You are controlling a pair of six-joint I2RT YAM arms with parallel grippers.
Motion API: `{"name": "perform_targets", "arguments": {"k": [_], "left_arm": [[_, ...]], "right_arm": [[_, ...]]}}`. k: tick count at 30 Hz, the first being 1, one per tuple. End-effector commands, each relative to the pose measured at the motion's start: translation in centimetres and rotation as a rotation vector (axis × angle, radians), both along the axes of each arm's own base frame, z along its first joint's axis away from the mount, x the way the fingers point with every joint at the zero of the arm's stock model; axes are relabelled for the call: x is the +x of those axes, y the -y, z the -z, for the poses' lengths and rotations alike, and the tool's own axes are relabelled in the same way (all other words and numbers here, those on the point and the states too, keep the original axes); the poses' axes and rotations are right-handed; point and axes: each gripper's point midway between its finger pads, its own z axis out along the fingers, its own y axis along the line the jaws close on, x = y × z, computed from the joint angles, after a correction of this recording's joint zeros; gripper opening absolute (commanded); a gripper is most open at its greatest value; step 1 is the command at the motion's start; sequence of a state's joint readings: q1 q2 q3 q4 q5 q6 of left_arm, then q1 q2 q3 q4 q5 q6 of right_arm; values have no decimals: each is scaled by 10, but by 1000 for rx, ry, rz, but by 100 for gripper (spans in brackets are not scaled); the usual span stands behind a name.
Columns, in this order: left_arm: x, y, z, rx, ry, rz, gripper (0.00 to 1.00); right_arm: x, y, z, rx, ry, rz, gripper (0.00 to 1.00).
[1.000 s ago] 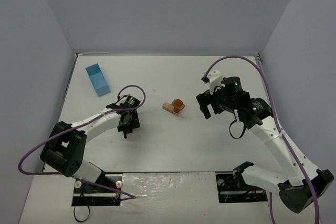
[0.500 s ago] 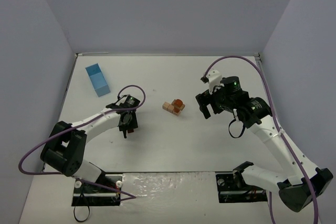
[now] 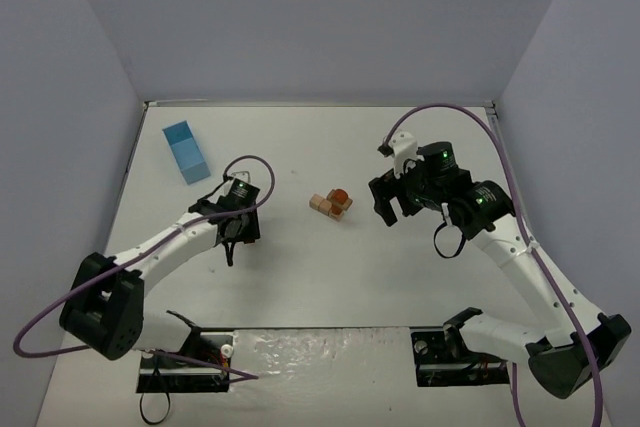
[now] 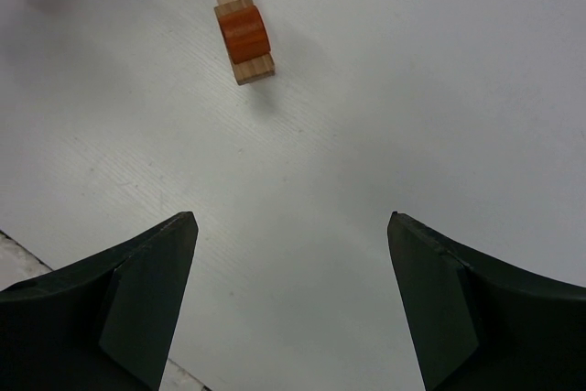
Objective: Build the wood block tower
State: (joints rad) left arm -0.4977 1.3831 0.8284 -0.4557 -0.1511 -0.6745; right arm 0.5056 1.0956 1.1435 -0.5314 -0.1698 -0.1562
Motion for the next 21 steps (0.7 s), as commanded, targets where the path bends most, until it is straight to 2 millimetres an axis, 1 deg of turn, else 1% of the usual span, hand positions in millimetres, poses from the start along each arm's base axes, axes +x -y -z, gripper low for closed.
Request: {"name": "perform_targets", "arguments": {"k": [1,2,4,6,7,8,9,10,11,16,17,21], "left_arm": [[19,13,-71,-62,279,165,0],[20,17,-79,-67,317,213,0],[18,25,-109,-99,431,310,0],[14,35,-140,-128,552,415,0],[11,43,-150,-144,598,481,0],[12,44,-160,-138,645,509,0],[7,53,-177,-154,719,589,0],[-3,64,-191,-187,774,671,0],[-4,67,-199,-185,806,701,0],[-28,104,-239,-204,955,951,0],[-33,111,-245,-199,978,991,0],[-40,124,-261,-178,1042,1063,0]], "right_arm": [[4,-37,-44,161,39,-107,81],[1,-44,-45,187,18,-133,81],[-1,-56,-56,242,-4,-170,79],[-2,-71,-61,293,-48,-210,77],[-3,-76,-69,312,-47,-225,76],[-4,-81,-74,333,-55,-241,76],[-7,-90,-80,362,-74,-268,74],[-9,-96,-84,378,-85,-288,73],[-10,-101,-87,386,-88,-304,72],[-14,-130,-100,466,-184,-342,66],[-13,-134,-101,472,-195,-347,65],[-13,-146,-105,509,-246,-363,59]]}}
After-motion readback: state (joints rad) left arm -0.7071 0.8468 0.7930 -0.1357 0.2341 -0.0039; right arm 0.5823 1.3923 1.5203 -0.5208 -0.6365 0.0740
